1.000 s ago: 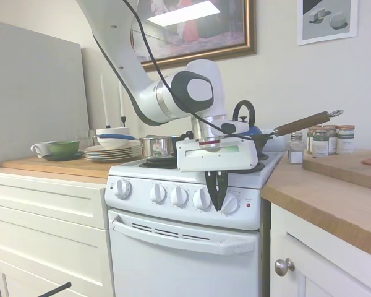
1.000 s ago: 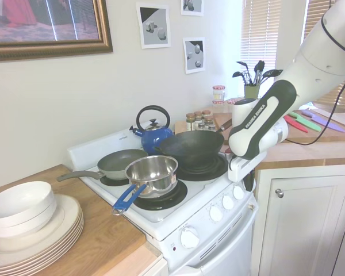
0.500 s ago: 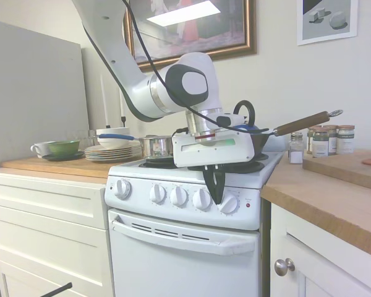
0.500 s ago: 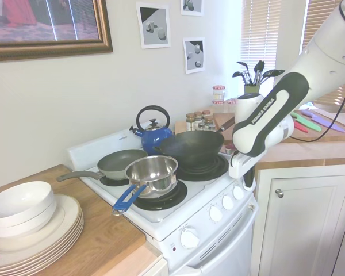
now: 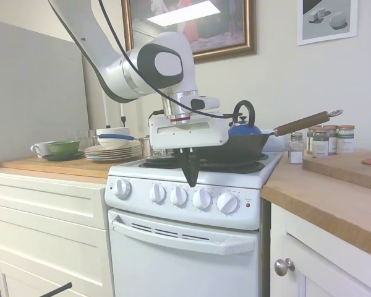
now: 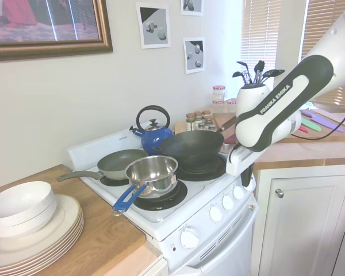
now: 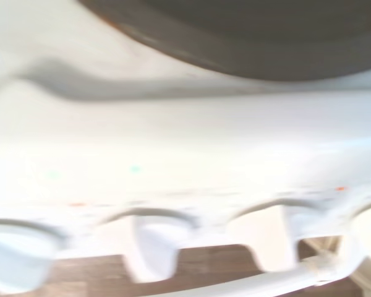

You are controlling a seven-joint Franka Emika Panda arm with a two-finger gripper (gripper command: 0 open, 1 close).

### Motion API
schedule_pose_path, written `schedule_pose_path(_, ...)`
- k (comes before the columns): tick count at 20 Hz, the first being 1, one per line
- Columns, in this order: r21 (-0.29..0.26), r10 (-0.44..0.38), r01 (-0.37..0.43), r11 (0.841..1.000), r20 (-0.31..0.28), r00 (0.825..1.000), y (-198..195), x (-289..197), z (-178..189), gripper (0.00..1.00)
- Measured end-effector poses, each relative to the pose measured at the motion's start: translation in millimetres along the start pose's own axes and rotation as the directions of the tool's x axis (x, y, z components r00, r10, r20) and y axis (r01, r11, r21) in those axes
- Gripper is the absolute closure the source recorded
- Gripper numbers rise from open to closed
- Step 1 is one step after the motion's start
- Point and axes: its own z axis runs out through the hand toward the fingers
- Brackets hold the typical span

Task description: Turn on the stove on the bottom right

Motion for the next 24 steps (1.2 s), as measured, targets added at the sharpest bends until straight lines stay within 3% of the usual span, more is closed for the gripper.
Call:
schedule_pose_path(13,0.046,0.036,-0.037,0.998,0.013,0.999,-21,-21,-32,0.00)
schedule_pose_path(24,0.062,0.066,-0.068,0.996,0.031,0.997,-19,-20,-33,0.00)
